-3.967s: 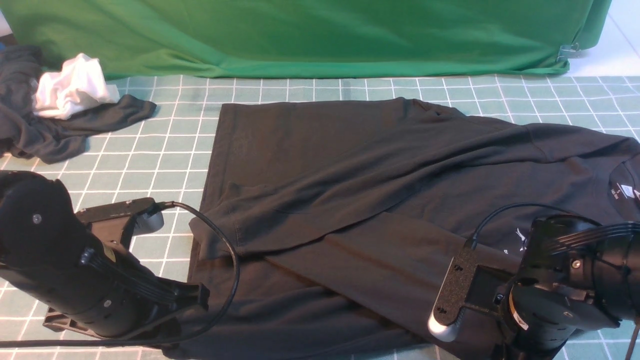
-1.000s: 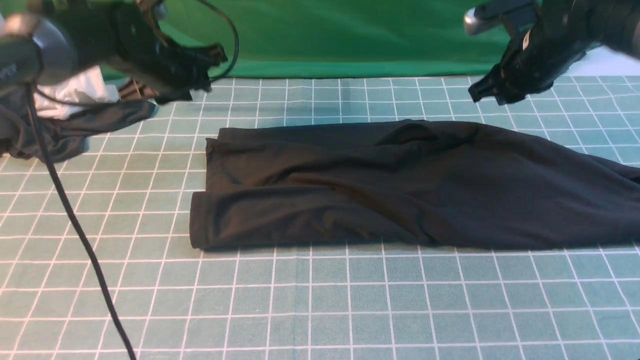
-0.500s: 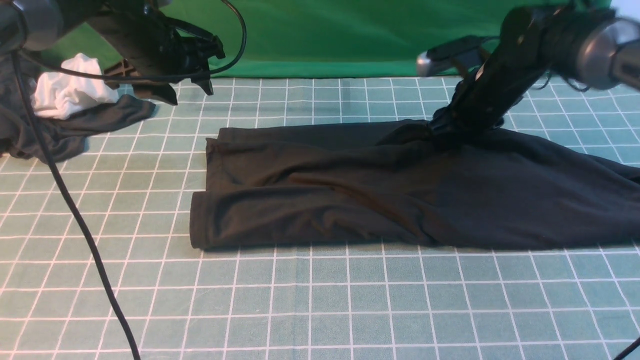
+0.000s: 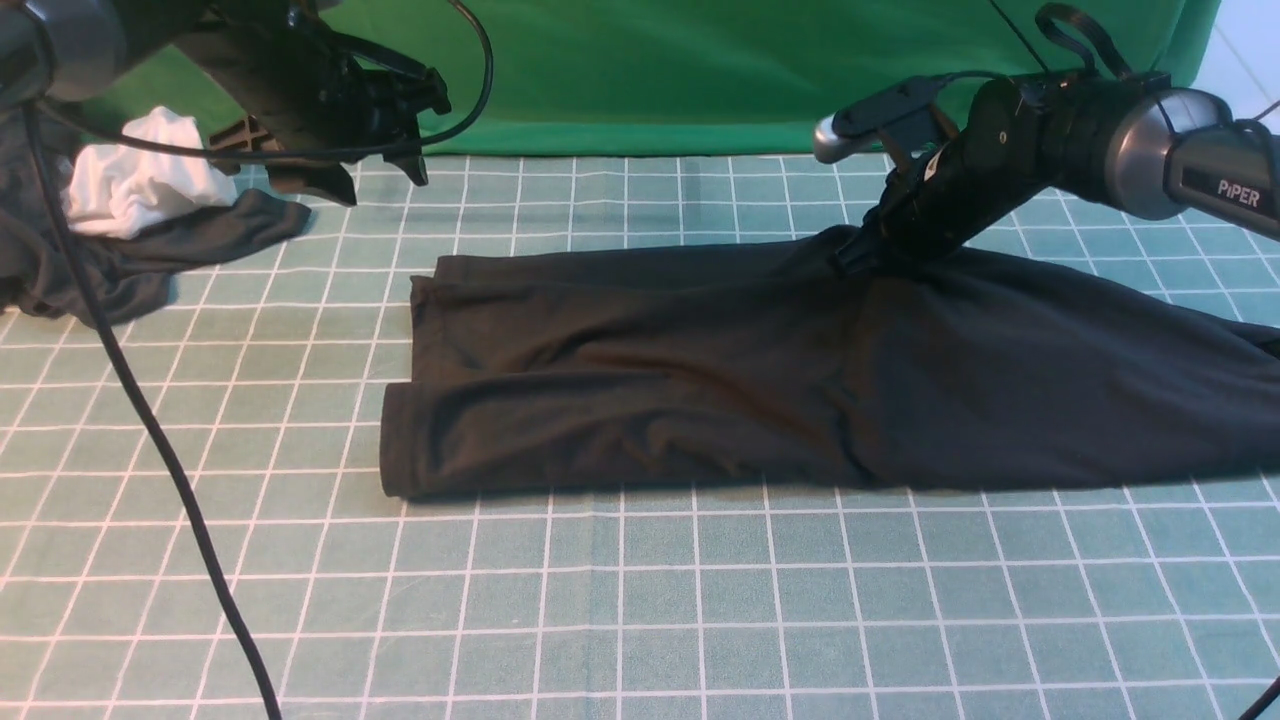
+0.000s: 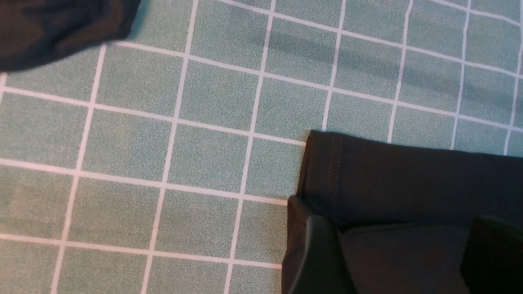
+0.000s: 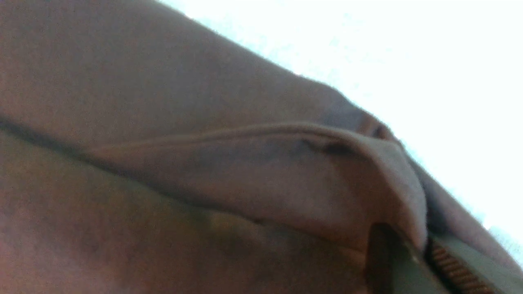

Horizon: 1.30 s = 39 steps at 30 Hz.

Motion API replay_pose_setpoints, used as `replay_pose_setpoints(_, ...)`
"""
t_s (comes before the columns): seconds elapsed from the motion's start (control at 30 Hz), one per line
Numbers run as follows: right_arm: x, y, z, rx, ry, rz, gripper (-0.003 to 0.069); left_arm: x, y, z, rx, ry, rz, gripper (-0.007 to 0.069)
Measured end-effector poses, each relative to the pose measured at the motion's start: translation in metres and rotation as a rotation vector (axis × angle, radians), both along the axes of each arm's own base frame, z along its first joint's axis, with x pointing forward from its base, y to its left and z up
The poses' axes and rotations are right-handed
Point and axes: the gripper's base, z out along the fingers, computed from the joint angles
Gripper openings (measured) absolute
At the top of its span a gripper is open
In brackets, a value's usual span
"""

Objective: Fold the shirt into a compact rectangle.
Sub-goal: 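Pull the folded dark garment lengthwise by its ends to straighten it flat on the table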

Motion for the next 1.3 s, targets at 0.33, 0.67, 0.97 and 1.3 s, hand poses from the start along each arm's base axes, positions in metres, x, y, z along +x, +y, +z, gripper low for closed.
replay_pose_setpoints(0.33, 0.018, -0.018, 0.013, 0.057, -0.065, -0.097, 0.0036, 0.002, 0.000, 0.001, 0.014, -0.026, -0.020, 0.0417)
replay_pose_setpoints(0.67, 0.028, -0.024, -0.004, 0.125, -0.088, -0.201, 0.0090, 0.010, -0.003, -0.029, -0.001, 0.035, -0.042, 0.0417)
replay_pose_setpoints(0.97, 0.020, -0.027, 0.028, 0.121, -0.090, -0.187, 0.0331, 0.024, -0.014, -0.080, -0.091, 0.085, -0.120, 0.0417)
replay_pose_setpoints(1.3, -0.013, -0.034, 0.127, 0.146, -0.167, -0.162, 0.0332, 0.034, -0.015, -0.106, -0.081, 0.043, -0.147, 0.0126)
